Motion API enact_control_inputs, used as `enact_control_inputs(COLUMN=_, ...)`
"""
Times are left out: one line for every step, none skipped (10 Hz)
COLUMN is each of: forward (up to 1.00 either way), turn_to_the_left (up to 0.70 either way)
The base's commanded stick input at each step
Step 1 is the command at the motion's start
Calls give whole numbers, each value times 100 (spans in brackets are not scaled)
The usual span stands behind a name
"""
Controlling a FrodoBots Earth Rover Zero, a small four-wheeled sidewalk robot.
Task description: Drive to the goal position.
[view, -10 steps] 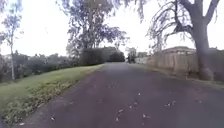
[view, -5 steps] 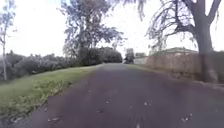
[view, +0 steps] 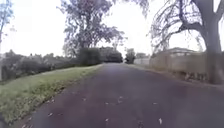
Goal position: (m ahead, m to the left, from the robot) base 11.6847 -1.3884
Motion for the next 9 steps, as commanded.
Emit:
enact_control_inputs(forward=85, turn_to_the_left=0)
enact_control_inputs(forward=85, turn_to_the_left=0)
enact_control_inputs(forward=85, turn_to_the_left=0)
enact_control_inputs(forward=85, turn_to_the_left=0)
enact_control_inputs(forward=85, turn_to_the_left=0)
enact_control_inputs(forward=85, turn_to_the_left=0)
enact_control_inputs(forward=85, turn_to_the_left=0)
enact_control_inputs(forward=85, turn_to_the_left=0)
enact_control_inputs(forward=85, turn_to_the_left=0)
